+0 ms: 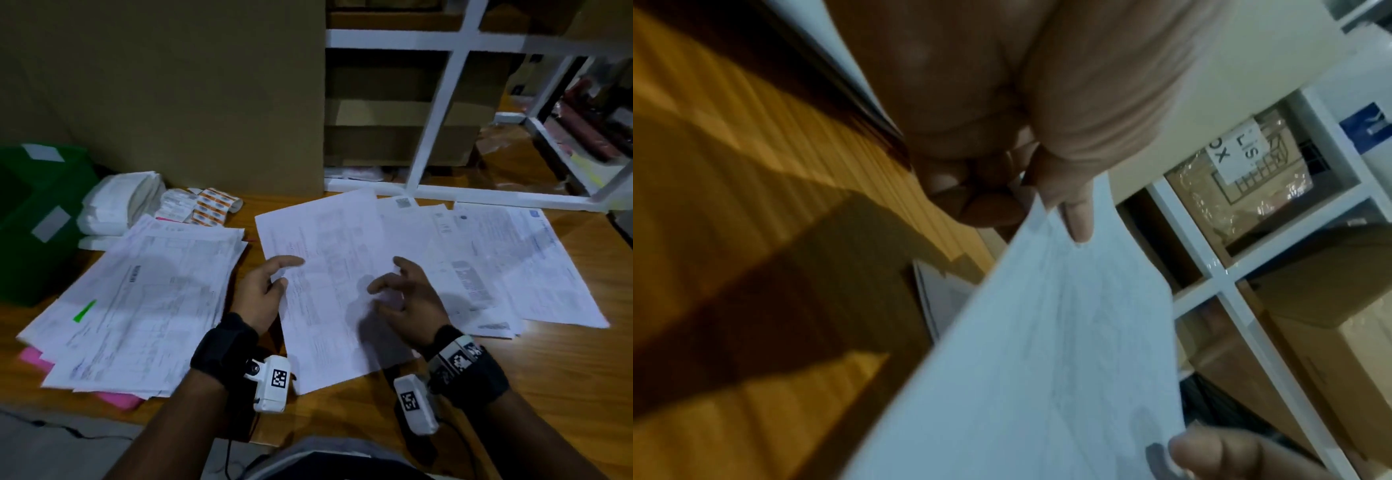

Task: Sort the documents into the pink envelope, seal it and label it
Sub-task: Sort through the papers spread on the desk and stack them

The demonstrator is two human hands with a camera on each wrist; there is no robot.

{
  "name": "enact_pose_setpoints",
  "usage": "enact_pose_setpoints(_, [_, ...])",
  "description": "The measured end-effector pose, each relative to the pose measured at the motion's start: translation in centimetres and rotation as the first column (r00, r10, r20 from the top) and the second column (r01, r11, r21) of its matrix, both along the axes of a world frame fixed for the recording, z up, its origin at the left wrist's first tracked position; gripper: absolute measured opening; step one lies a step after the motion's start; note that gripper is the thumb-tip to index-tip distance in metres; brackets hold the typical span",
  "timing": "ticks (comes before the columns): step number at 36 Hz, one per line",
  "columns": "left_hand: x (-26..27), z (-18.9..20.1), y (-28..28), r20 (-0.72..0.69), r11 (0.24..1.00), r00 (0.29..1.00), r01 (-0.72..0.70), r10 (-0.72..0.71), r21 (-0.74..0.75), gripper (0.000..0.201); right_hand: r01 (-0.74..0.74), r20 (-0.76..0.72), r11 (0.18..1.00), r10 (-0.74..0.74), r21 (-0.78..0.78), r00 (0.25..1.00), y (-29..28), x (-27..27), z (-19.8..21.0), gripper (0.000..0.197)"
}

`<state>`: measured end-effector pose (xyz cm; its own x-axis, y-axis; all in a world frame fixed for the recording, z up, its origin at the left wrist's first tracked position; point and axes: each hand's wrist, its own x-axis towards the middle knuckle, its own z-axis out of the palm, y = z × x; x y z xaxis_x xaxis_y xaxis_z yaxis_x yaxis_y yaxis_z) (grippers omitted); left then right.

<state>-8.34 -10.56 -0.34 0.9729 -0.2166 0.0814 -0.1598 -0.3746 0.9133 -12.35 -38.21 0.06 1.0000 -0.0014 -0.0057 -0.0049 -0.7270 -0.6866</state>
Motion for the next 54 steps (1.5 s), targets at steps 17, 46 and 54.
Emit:
enact_pose_setpoints(17, [-6.0, 2.2, 18.2, -0.168, 0.924, 0.909, -0.38, 0.382, 0.044, 0.022, -0.19, -0.063, 0.877, 0.242, 0.44, 0.968, 18.0, 7.8, -1.5, 0.029])
enact_pose_setpoints(46, [-1.4, 1.2, 7.6, 0.069, 0.838, 0.97, -0.237, 0.233, 0.492, 0.02, -0.114, -0.124, 0.992, 0.12, 0.048, 0.985, 11.5, 3.9, -0.6, 0.039])
enact_pose_setpoints(54, [1.6, 0.2, -0.9, -0.038, 0.827, 0.999, 0.016, 0.007, 0.562, 0.033, 0.304, -0.147, 0.947, -0.287, 0.105, 0.946, 2.6, 1.7, -1.8, 0.039])
